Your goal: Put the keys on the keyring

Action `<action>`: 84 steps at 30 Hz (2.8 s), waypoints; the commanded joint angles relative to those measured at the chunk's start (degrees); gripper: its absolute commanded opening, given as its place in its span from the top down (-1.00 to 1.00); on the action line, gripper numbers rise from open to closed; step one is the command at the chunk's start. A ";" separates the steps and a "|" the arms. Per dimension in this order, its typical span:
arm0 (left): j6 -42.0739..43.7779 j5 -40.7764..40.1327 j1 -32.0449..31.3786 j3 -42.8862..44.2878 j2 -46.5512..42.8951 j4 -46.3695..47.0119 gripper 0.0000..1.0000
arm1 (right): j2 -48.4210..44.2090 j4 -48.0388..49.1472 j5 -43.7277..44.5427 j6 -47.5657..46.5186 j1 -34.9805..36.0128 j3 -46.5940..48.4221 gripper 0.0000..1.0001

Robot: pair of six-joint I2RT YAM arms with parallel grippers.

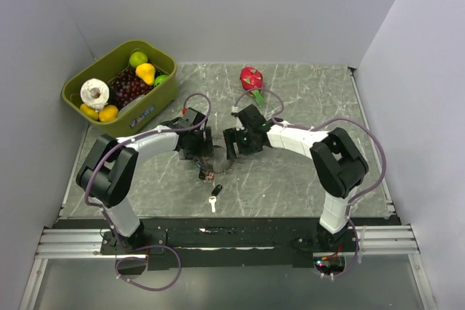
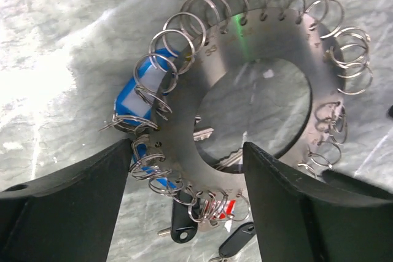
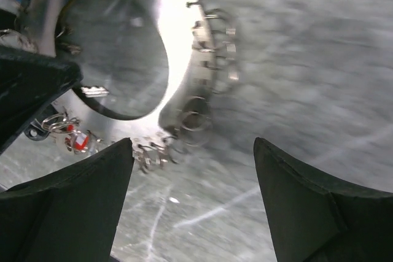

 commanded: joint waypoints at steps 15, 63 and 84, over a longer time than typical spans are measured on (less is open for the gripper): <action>-1.06 9.83 7.11 -6.53 -11.05 6.69 -0.68 | -5.83 2.67 -3.52 2.23 -2.67 -2.82 -0.66; 2.62 7.02 0.27 -2.23 -12.99 9.40 -0.44 | -6.08 0.21 -3.52 2.14 -3.46 0.26 -0.05; 8.15 12.93 -5.09 1.81 -6.22 10.22 -0.36 | -5.83 2.23 -10.54 3.82 -3.11 -6.51 0.08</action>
